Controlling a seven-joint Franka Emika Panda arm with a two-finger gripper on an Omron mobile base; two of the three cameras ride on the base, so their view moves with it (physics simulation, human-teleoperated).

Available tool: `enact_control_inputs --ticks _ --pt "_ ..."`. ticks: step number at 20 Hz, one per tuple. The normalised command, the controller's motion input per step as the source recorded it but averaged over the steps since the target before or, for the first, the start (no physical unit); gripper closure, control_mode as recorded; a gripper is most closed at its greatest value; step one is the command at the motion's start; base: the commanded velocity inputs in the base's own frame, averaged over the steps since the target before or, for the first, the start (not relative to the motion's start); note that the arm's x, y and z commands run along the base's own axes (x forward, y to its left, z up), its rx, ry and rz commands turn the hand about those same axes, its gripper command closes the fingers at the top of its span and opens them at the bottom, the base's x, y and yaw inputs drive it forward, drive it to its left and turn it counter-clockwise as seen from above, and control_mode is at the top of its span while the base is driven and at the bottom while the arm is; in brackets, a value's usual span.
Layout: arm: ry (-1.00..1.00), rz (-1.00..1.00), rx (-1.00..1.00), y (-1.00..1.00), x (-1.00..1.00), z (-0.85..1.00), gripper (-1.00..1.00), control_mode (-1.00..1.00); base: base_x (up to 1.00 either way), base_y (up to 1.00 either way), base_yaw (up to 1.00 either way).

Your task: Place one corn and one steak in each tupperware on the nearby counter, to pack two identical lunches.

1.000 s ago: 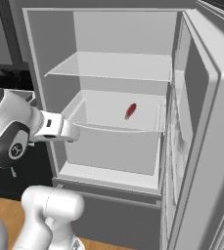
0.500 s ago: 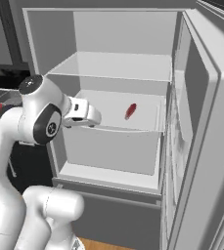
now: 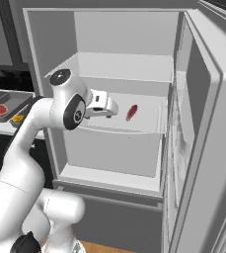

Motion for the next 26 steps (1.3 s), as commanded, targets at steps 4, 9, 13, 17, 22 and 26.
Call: enact_control_inputs --ticks 4,9,13,17,22,26 --pt "0.00 -0.06 0.00 -0.18 0.72 -0.34 -1.00 -1.00 0.00 0.00 0.00" --pt "0.00 -0.07 0.00 -0.05 0.59 -0.60 -1.00 -1.00 0.00 0.00 0.00" --pt "0.00 -0.07 0.00 0.00 0.58 -0.27 -1.00 -1.00 0.00 0.00 0.00" --pt "0.00 -0.04 0.00 0.00 0.53 -0.01 -1.00 -1.00 0.00 0.00 0.00" --pt "0.00 -0.01 0.00 -0.04 0.41 0.00 -1.00 -1.00 0.00 0.00 0.00" --pt "0.00 0.00 0.04 -0.16 0.27 -0.10 -1.00 -1.00 0.00 0.00 0.00"
